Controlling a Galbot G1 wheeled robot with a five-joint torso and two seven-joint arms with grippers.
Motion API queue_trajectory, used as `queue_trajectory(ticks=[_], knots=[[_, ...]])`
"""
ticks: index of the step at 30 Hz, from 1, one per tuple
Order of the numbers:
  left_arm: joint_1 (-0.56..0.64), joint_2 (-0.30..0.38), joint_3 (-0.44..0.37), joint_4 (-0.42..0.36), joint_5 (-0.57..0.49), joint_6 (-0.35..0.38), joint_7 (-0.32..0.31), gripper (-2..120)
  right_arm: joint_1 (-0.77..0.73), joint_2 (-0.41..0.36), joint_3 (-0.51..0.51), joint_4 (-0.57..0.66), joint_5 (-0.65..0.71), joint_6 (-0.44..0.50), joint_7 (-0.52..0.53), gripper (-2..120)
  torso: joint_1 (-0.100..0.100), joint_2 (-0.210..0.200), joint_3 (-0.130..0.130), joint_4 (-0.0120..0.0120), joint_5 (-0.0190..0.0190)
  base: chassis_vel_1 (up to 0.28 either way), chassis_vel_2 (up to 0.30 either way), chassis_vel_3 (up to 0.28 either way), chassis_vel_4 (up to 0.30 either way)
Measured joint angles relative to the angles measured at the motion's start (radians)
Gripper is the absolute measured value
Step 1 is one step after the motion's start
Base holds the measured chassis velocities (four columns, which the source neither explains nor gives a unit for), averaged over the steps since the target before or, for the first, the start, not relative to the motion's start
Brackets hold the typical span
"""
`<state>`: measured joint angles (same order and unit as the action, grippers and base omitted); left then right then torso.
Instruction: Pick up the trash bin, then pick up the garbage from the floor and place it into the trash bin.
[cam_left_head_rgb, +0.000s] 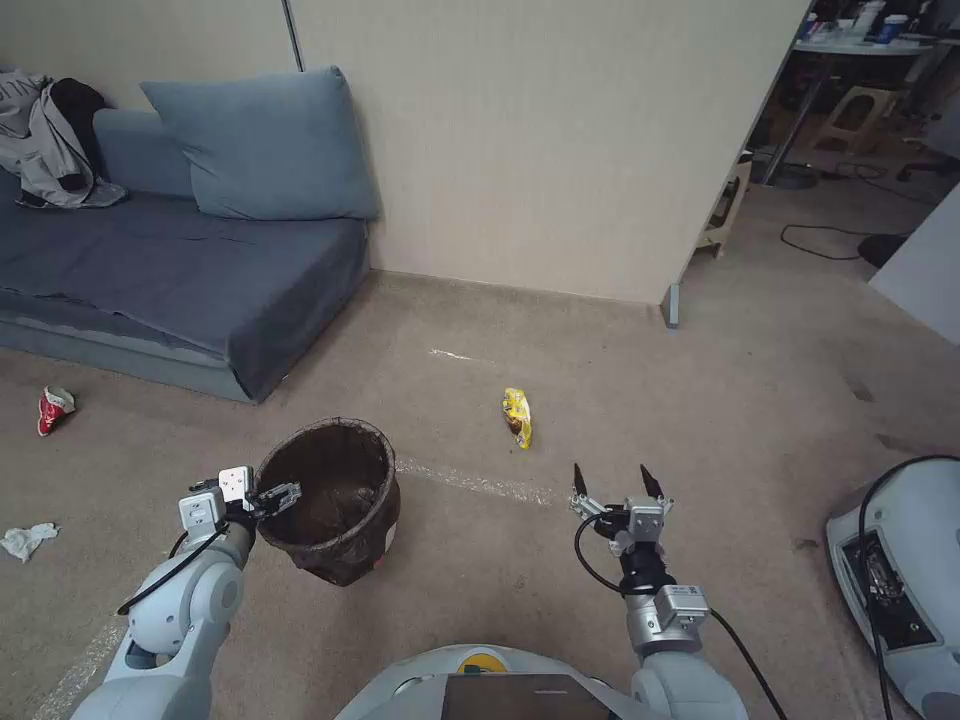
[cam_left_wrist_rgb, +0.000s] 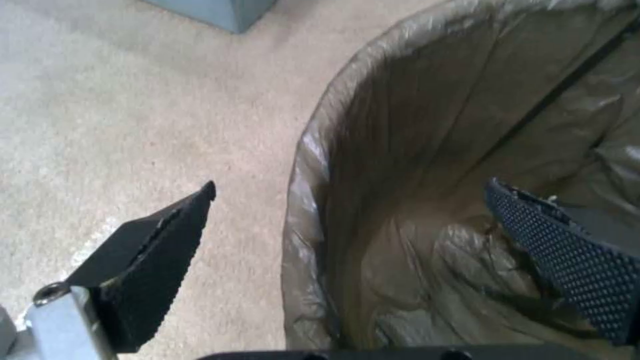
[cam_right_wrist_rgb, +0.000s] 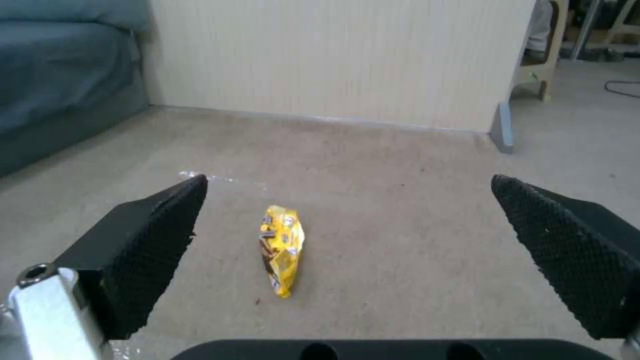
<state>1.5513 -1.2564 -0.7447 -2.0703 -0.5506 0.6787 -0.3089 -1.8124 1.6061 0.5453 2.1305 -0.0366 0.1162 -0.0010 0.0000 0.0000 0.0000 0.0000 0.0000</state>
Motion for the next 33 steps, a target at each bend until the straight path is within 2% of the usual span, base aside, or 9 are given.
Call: queue_trajectory(ticks=[19, 33], knots=[[-0.011, -0.009, 0.010, 0.022, -0.043, 0.053, -0.044, 100, 0.001, -0.001, -0.004, -0.010, 0.001, -0.001, 0.000, 100, 0.000, 0.000, 0.000, 0.0000, 0.0000, 0.000, 0.000, 0.000, 0.000], [-0.015, -0.010, 0.011, 0.035, -0.065, 0.059, -0.062, 96, -0.001, -0.001, -0.008, -0.010, 0.002, -0.001, 0.000, 100, 0.000, 0.000, 0.000, 0.0000, 0.0001, 0.000, 0.000, 0.000, 0.000]])
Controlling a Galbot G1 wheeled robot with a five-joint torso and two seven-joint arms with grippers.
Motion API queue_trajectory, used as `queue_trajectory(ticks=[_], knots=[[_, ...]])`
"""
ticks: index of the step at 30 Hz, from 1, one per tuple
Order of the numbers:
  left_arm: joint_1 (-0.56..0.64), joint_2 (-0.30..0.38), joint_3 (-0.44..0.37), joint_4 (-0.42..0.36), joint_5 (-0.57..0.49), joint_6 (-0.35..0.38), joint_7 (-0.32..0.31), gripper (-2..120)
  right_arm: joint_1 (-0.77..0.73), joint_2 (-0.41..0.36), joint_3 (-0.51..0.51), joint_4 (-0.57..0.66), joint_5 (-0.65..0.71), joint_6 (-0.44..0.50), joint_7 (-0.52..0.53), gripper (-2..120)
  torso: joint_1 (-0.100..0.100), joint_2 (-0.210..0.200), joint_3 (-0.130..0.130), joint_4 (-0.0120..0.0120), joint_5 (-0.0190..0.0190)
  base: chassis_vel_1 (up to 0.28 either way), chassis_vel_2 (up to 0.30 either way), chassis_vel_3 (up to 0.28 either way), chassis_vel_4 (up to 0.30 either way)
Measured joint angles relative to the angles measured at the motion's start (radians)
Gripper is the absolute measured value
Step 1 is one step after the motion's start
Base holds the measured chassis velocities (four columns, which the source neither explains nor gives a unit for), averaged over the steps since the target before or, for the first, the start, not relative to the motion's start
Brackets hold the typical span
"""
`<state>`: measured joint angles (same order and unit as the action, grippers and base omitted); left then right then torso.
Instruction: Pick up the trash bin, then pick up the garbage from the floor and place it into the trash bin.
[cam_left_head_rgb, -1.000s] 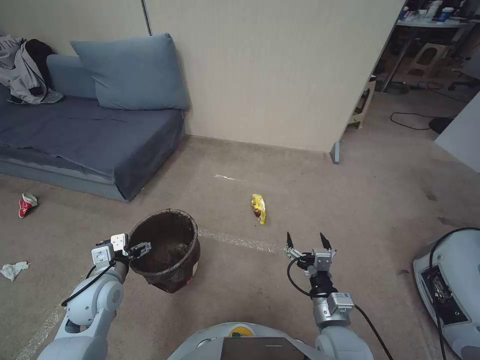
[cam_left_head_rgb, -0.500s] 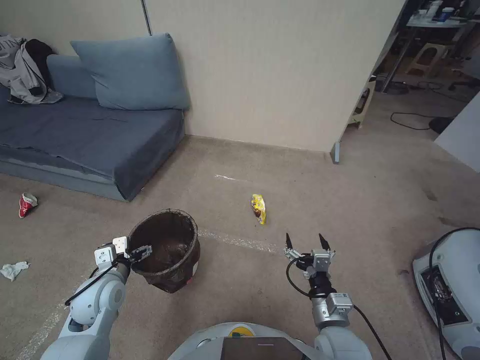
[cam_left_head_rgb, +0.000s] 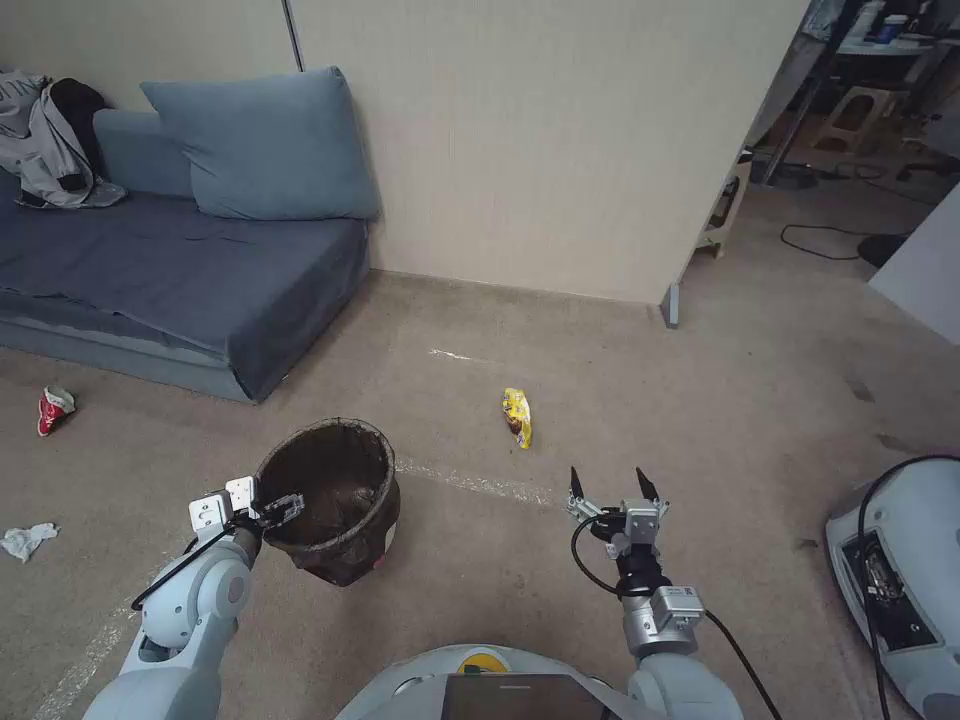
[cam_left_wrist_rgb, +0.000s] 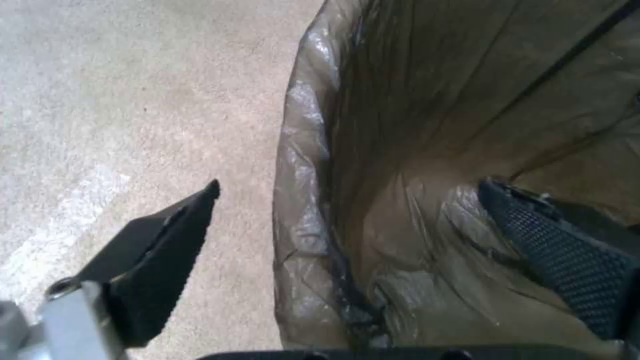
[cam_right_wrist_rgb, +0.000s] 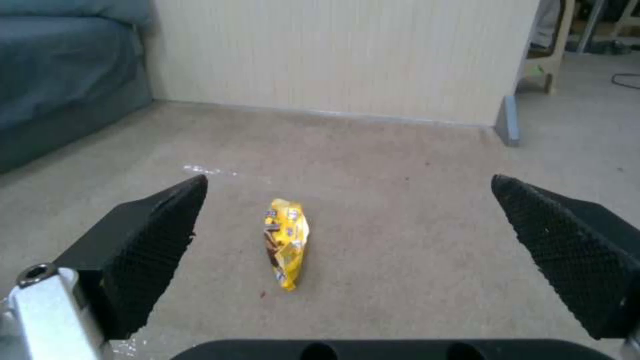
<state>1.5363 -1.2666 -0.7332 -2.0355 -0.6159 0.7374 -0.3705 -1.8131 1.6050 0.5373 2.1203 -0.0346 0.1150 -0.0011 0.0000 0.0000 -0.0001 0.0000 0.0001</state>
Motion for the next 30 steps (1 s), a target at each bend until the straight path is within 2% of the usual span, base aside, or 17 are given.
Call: queue_trajectory(ticks=[4, 8, 10, 13, 15, 16, 18, 22, 24, 30], knots=[[0.000, -0.002, 0.005, 0.004, 0.000, -0.001, -0.007, 91, 0.000, 0.000, -0.001, 0.000, 0.000, 0.000, 0.000, 100, 0.000, 0.000, 0.000, 0.0000, 0.0002, 0.000, 0.000, 0.000, 0.000], [-0.003, -0.004, 0.006, 0.014, -0.004, -0.003, -0.015, 72, 0.000, 0.001, -0.002, 0.000, 0.002, 0.001, -0.001, 100, 0.000, 0.000, 0.000, 0.0000, 0.0005, 0.000, 0.000, 0.000, 0.000], [-0.003, -0.004, 0.006, 0.014, -0.004, -0.003, -0.015, 72, 0.000, 0.001, -0.002, 0.000, 0.002, 0.001, -0.001, 100, 0.000, 0.000, 0.000, 0.0000, 0.0005, 0.000, 0.000, 0.000, 0.000], [-0.007, -0.003, 0.005, 0.025, -0.005, -0.004, -0.019, 55, 0.001, 0.001, -0.002, 0.000, 0.006, 0.002, -0.002, 100, 0.000, 0.000, 0.000, 0.0001, 0.0005, 0.000, 0.000, 0.000, 0.000], [-0.007, -0.003, 0.005, 0.025, -0.005, -0.004, -0.019, 55, 0.001, 0.001, -0.003, 0.000, 0.006, 0.002, -0.002, 100, 0.000, 0.000, 0.000, 0.0001, 0.0005, 0.000, 0.000, 0.000, 0.000], [-0.008, -0.003, 0.005, 0.027, -0.005, -0.004, -0.019, 46, 0.002, 0.001, -0.003, 0.000, 0.006, 0.002, -0.002, 100, 0.000, 0.000, 0.000, 0.0001, 0.0005, 0.000, 0.000, 0.000, 0.000], [-0.009, -0.004, 0.006, 0.031, -0.005, -0.004, -0.019, 36, 0.002, 0.002, -0.002, 0.000, 0.007, 0.002, -0.002, 100, 0.000, 0.000, 0.000, 0.0001, 0.0005, 0.000, 0.000, 0.000, 0.000], [-0.010, -0.004, 0.008, 0.032, -0.005, -0.004, -0.018, 27, 0.002, 0.002, -0.002, 0.000, 0.008, 0.003, -0.002, 100, 0.000, 0.000, 0.000, 0.0001, 0.0005, 0.000, 0.000, 0.000, 0.000], [-0.011, -0.004, 0.010, 0.032, -0.005, -0.004, -0.017, 17, 0.002, 0.003, -0.002, 0.000, 0.008, 0.004, -0.002, 100, 0.000, 0.000, 0.000, -0.0001, 0.0006, 0.000, 0.000, 0.000, 0.000], [-0.012, -0.005, 0.013, 0.032, -0.003, -0.025, -0.015, 11, 0.003, 0.003, 0.000, 0.000, 0.008, 0.007, -0.002, 100, 0.000, 0.000, 0.000, -0.0001, 0.0000, 0.000, 0.000, 0.000, 0.000]])
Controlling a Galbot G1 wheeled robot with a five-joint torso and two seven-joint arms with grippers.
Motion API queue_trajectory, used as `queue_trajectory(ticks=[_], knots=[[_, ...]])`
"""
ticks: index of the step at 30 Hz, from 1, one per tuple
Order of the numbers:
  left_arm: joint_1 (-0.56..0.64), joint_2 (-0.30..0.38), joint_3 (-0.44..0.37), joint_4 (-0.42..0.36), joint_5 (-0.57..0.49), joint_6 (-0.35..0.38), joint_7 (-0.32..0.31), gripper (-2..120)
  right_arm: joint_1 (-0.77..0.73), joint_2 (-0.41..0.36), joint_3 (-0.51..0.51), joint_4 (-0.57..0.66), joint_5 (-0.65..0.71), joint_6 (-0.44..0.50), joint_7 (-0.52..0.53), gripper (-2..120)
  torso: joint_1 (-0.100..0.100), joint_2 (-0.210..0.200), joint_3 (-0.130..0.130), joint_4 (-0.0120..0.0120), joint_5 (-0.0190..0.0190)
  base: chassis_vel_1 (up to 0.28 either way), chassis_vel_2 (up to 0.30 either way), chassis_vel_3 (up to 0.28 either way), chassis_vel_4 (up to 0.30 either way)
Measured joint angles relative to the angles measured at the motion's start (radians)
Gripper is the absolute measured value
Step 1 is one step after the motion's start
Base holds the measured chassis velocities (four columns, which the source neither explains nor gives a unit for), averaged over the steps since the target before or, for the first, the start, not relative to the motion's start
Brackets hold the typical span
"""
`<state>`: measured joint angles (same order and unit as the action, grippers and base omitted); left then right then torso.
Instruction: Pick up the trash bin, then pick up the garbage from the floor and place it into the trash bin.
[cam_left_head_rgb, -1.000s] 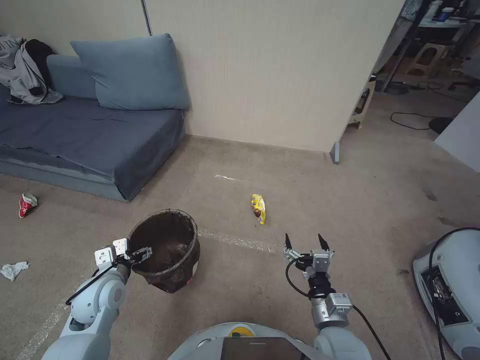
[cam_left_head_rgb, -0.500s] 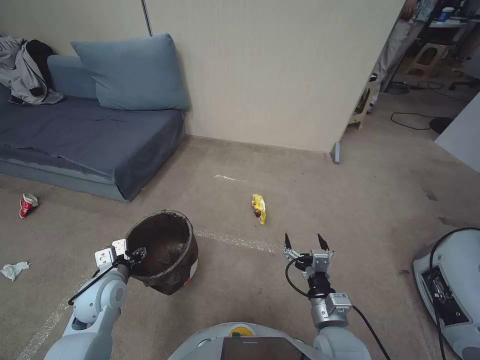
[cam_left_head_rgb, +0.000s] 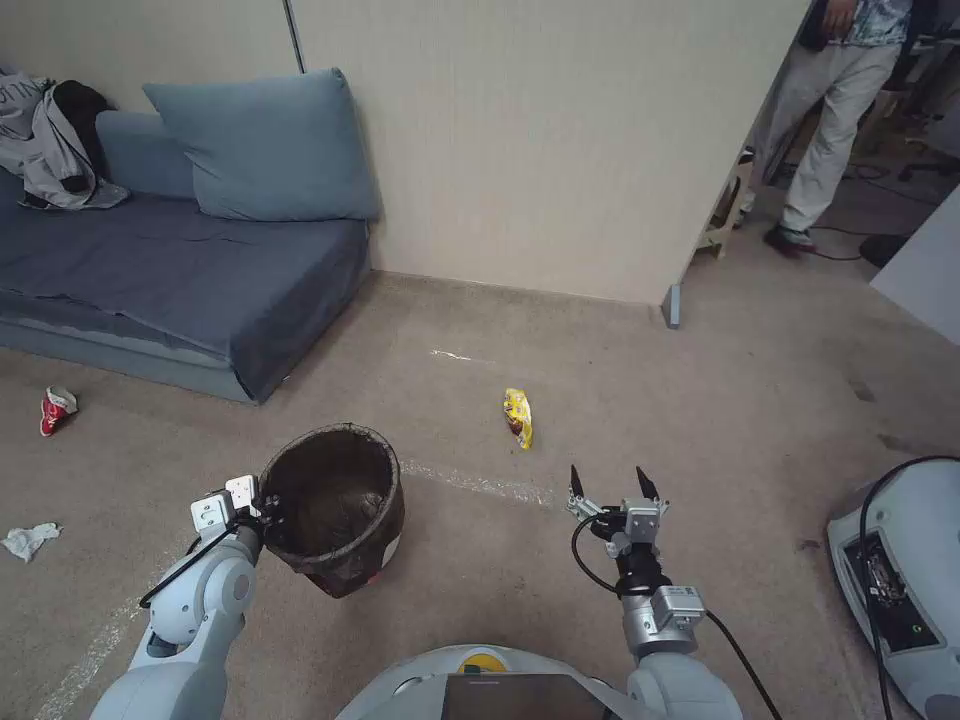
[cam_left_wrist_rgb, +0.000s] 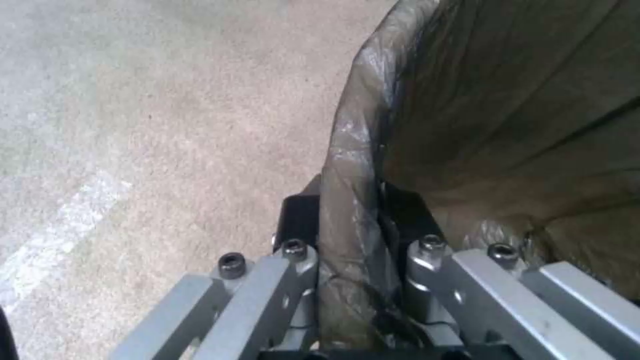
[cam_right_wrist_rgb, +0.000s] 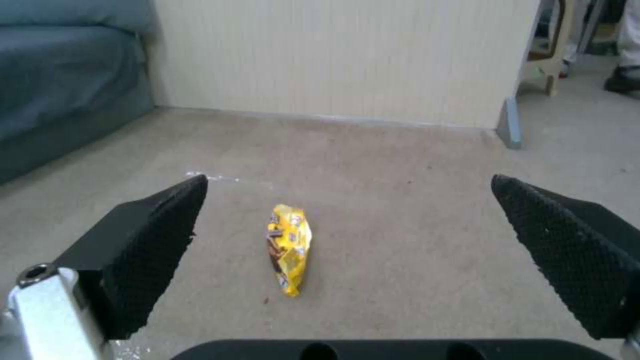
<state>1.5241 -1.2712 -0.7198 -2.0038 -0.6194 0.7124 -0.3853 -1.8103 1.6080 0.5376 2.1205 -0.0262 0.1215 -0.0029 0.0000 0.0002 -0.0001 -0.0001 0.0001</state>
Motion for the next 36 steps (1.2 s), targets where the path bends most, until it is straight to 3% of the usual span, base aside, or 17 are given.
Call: queue_trajectory(ticks=[7, 12, 19, 22, 25, 29, 36], knots=[[0.013, 0.000, 0.005, -0.010, 0.015, -0.038, 0.003, 11, 0.002, 0.000, 0.000, 0.000, 0.000, 0.002, 0.000, 100, 0.000, 0.000, 0.000, 0.0001, -0.0007, 0.000, 0.000, 0.000, 0.000], [0.050, -0.003, 0.027, -0.058, 0.037, -0.132, 0.016, 9, 0.002, 0.000, 0.002, 0.001, 0.000, 0.003, 0.003, 100, 0.000, 0.000, 0.000, -0.0002, -0.0018, 0.000, 0.000, 0.000, 0.000], [0.094, 0.000, 0.040, -0.176, 0.060, -0.247, 0.050, 0, 0.005, 0.000, 0.003, 0.003, 0.005, 0.004, 0.004, 100, 0.000, 0.000, 0.000, -0.0002, -0.0009, 0.000, 0.000, 0.000, 0.000], [0.105, 0.002, 0.042, -0.220, 0.066, -0.265, 0.052, 0, 0.006, 0.000, 0.004, 0.003, 0.006, 0.004, 0.004, 100, 0.000, 0.000, 0.000, -0.0002, 0.0004, 0.000, 0.000, 0.000, 0.000], [0.121, 0.003, 0.047, -0.262, 0.080, -0.279, 0.063, 0, 0.006, 0.000, 0.004, 0.003, 0.008, 0.004, 0.004, 100, 0.000, 0.000, 0.000, 0.0001, -0.0006, 0.000, 0.000, 0.000, 0.000], [0.158, 0.001, 0.054, -0.323, 0.156, -0.337, 0.087, 0, 0.007, 0.000, 0.004, 0.003, 0.010, 0.004, 0.004, 100, 0.000, 0.000, 0.000, 0.0002, -0.0001, 0.000, 0.000, 0.000, 0.000], [0.194, -0.014, 0.067, -0.345, 0.280, -0.433, 0.116, 0, 0.010, 0.000, 0.004, 0.003, 0.013, 0.005, 0.005, 100, 0.000, 0.000, 0.000, 0.0002, -0.0002, 0.000, 0.000, 0.000, 0.000]])
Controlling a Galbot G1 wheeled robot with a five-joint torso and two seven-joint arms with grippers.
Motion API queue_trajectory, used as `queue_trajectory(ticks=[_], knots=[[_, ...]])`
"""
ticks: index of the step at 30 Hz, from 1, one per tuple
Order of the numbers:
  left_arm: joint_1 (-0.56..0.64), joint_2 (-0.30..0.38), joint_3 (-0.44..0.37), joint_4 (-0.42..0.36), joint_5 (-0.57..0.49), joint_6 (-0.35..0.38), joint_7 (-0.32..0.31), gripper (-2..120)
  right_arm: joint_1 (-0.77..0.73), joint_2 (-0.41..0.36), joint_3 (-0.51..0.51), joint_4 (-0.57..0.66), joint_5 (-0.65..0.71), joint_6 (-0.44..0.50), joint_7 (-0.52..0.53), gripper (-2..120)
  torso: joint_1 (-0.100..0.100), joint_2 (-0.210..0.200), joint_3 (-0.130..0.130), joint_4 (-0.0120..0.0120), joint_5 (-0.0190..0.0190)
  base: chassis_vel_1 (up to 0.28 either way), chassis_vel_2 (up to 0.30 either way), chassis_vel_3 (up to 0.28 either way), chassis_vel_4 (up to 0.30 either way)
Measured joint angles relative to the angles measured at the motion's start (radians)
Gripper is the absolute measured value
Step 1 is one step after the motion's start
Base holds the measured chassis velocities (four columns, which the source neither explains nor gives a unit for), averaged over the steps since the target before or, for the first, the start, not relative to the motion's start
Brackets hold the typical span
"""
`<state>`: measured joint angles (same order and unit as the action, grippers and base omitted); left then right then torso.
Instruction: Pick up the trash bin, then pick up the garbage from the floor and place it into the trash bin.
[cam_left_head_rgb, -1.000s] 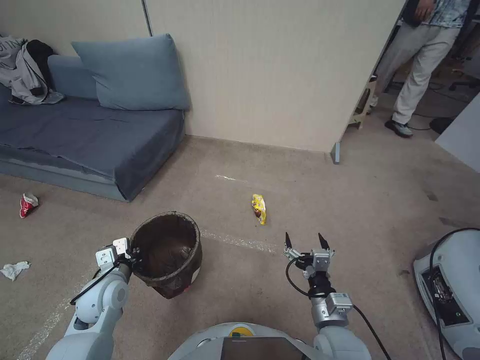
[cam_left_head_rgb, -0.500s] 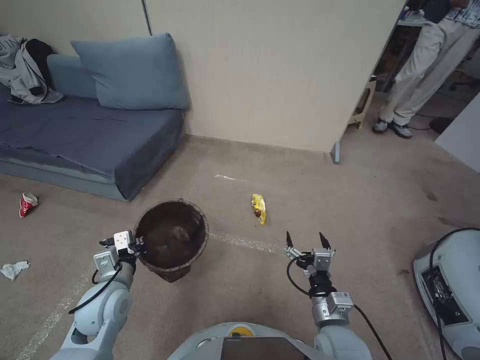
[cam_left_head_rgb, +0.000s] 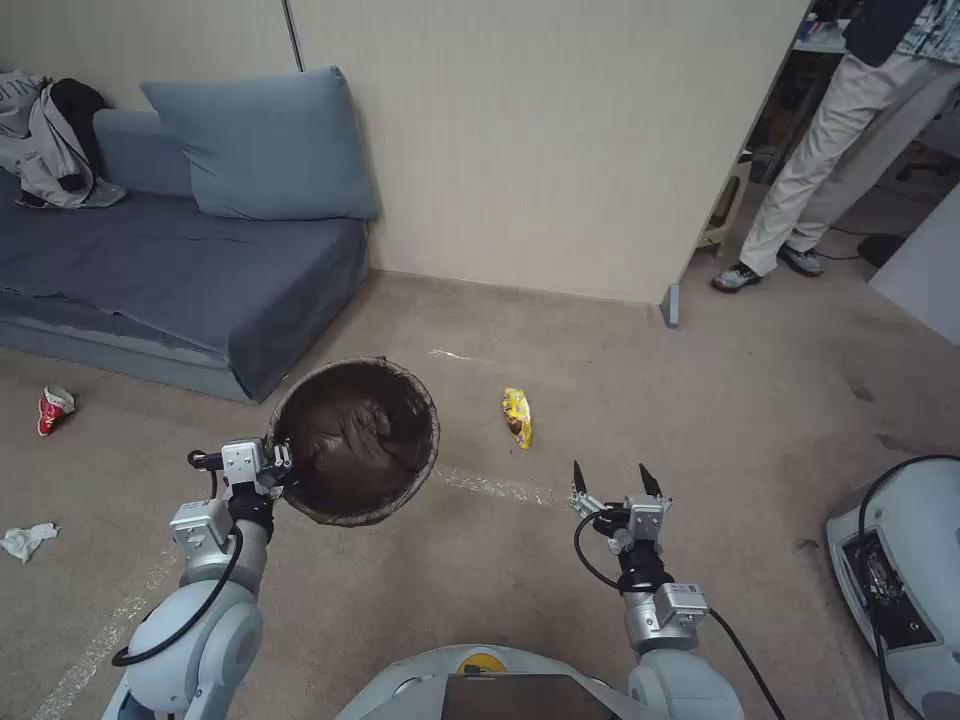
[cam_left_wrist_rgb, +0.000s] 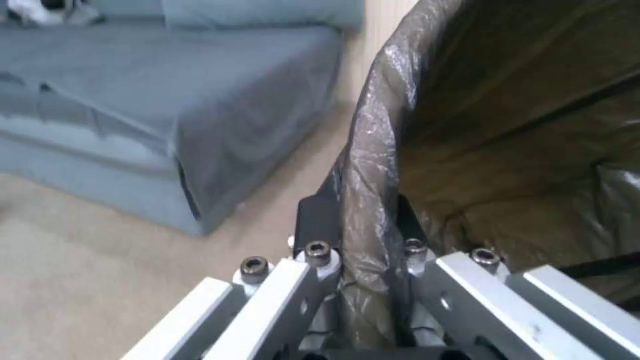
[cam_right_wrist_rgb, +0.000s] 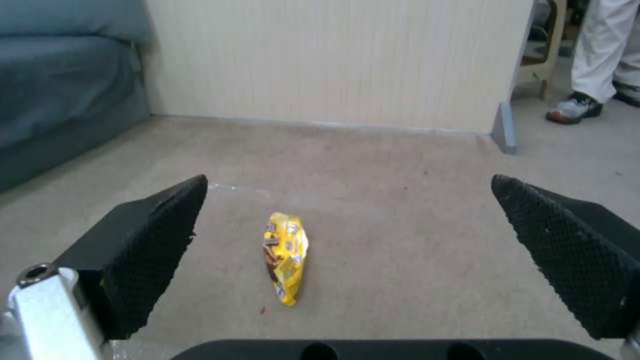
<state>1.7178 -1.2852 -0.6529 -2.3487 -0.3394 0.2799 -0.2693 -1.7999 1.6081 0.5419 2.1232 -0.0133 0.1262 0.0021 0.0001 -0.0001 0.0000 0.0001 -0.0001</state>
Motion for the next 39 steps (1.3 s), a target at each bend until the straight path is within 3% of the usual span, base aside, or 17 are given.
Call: queue_trajectory(ticks=[7, 17, 27, 39], knots=[[0.025, -0.024, 0.017, -0.004, 0.105, -0.069, 0.024, 0, 0.002, 0.000, 0.000, 0.000, 0.001, -0.001, 0.004, 100, 0.000, 0.000, 0.000, -0.0001, 0.0001, 0.000, 0.000, 0.000, 0.000], [0.045, -0.053, 0.032, -0.002, 0.195, -0.084, 0.024, 0, 0.004, 0.000, -0.001, 0.004, 0.008, -0.004, 0.009, 100, 0.000, 0.000, 0.000, -0.0001, 0.0001, 0.000, 0.000, 0.000, 0.000], [0.054, -0.059, 0.039, -0.007, 0.182, -0.073, 0.013, 0, 0.002, 0.000, -0.001, 0.009, 0.006, -0.006, 0.008, 100, 0.000, 0.000, 0.000, -0.0001, 0.0001, 0.000, 0.000, 0.000, 0.000], [0.066, -0.062, 0.045, -0.024, 0.158, -0.024, 0.042, 0, 0.005, -0.001, 0.001, 0.010, 0.000, -0.007, 0.004, 100, 0.000, 0.000, 0.000, -0.0001, 0.0001, 0.000, 0.000, 0.000, 0.000]])
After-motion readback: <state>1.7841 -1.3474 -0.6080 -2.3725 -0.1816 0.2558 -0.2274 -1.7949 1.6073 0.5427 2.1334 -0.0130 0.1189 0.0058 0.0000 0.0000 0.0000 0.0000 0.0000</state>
